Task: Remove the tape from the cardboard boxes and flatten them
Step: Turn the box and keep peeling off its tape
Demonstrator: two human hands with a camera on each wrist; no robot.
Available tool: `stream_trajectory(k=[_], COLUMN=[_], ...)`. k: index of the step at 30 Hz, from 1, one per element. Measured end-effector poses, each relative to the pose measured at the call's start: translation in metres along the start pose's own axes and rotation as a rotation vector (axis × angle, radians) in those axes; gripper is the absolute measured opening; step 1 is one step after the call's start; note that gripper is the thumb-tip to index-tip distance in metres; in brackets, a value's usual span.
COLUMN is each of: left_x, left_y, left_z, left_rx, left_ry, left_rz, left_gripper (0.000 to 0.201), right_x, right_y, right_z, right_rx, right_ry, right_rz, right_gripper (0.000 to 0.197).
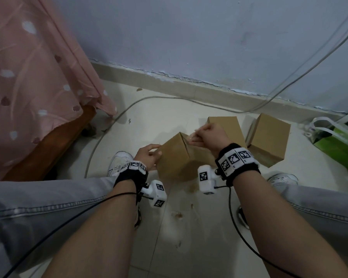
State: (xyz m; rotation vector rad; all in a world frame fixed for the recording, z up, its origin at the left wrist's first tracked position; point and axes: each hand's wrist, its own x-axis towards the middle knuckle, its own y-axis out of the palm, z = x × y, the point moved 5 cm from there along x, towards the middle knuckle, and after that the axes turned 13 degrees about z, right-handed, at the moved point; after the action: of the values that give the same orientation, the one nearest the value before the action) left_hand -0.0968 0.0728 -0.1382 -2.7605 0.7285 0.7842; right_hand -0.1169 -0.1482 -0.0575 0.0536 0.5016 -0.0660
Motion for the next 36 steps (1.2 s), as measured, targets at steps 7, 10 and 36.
stream_trajectory(k=[7,10,36], left_x=[0.012,0.017,0.019], left_y=[0.047,0.061,0.029], left_z=[-0.044,-0.046,0.006], left_rx=[0.784,0.824,0.932], left_ry=[0.023,0.054,-0.187], left_rz=[0.333,0.263,0.119], left_gripper=[0.128,0.132,0.131], right_x=[0.004,0.005,-0.003], right_y=[0.015,0.014,-0.031], right_z=[0.0,-0.002,0.001], right_rx=[-0.13,-0.086,0.105], right_ry=[-0.01,-0.012,-0.035], right_rz=[-0.016,-0.031,-0.266], right_gripper=[0.018,0.018,0.03])
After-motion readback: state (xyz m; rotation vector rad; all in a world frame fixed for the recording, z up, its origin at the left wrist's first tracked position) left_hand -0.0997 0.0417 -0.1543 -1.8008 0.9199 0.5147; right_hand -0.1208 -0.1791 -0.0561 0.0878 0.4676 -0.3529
